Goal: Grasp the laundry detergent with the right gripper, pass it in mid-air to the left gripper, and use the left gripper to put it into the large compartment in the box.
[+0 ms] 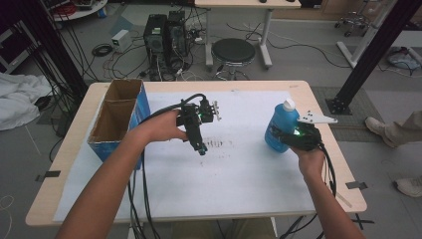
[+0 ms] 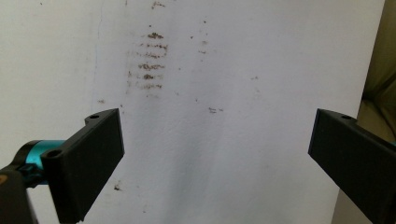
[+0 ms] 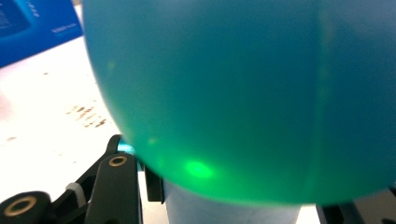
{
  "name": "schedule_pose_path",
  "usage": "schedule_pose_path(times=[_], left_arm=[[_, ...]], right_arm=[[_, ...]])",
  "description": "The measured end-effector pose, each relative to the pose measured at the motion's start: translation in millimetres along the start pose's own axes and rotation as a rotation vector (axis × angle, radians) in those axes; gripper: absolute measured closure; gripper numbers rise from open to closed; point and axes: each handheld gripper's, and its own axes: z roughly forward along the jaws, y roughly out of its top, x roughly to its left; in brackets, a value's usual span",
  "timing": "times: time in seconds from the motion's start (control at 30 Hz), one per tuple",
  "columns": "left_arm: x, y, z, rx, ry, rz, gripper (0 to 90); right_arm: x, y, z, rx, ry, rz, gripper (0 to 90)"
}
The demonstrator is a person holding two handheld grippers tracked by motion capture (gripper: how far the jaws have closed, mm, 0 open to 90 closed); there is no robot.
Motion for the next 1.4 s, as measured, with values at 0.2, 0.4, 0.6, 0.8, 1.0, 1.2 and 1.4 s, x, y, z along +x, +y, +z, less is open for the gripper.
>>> schedule_pose_path(times=[0.2, 0.4, 0.6, 0.8, 1.0, 1.2, 1.4], left_arm=[[-2.5, 1.3, -1.5, 0.000, 0.005, -0.002, 3.4], [-9.3, 1.0, -6.0, -0.003, 0.017, -0.004, 3.4], [-16.1, -0.9, -10.7, 0.000, 0.033, -0.009, 3.4], [-20.4, 1.3, -13.2, -0.006, 0.038, -0.006, 3.4], [-21.4, 7.8, -15.7, -0.004, 0.039, 0.011, 3.4], [-24.1, 13.6, -21.9, -0.012, 0.042, 0.021, 3.4], [-24.3, 15.6, -27.7, -0.020, 0.037, 0.027, 3.4]], right_arm=[[-1.9, 2.4, -8.2, 0.005, 0.015, -0.013, 45.5], [1.3, 4.3, -12.6, -0.003, 0.047, -0.022, 45.5], [6.4, 7.8, -15.8, -0.011, 0.076, -0.031, 45.4], [10.1, 8.6, -20.6, -0.013, 0.091, -0.041, 45.4], [15.3, 10.7, -23.2, 0.012, 0.213, -0.122, 45.4], [22.8, 14.5, -21.6, 0.028, 0.376, -0.183, 45.3], [30.3, 16.2, -17.0, 0.046, 0.493, -0.221, 45.4]])
